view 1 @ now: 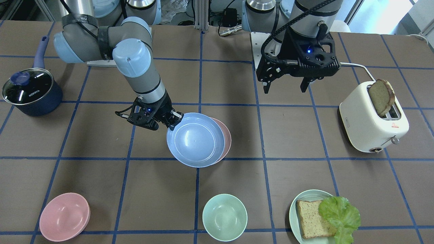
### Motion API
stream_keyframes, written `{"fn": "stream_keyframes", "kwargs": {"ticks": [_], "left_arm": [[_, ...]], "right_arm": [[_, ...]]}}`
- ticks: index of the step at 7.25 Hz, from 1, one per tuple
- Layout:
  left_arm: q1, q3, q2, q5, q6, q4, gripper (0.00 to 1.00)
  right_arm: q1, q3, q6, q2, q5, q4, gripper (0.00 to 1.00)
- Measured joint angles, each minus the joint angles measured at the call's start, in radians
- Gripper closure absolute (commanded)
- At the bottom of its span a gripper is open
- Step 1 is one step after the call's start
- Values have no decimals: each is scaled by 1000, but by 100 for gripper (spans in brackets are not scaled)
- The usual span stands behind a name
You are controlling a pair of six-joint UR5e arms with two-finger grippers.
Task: Stack three plates with pink and blue
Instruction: 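Carry the blue plate with the right gripper onto the pink plate, then open the right gripper and withdraw it away from the stack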
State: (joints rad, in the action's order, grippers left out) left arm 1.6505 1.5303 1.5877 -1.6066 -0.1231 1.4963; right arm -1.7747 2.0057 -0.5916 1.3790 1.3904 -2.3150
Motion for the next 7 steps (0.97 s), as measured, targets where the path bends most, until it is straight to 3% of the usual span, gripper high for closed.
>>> {"fn": "stream_keyframes", "kwargs": {"ticks": [1,3,4,6,7], "left_arm": [[-3,4,-1,0,2,-9,0],[-5,8,-5,0,2,-12,0],[-6,8,-6,1,2,-12,0],[-6,8,-10,1,2,-10,0],[-6,9,-10,1,2,-9,0]], "right_arm": [[-3,35,-15,-6,-21,-81,100],[-5,58,-52,-12,-38,-134,100],[-6,65,-60,-15,-39,-139,58],[-4,66,-63,-16,-36,-144,18],[2,61,-38,-17,-20,-146,8]]}}
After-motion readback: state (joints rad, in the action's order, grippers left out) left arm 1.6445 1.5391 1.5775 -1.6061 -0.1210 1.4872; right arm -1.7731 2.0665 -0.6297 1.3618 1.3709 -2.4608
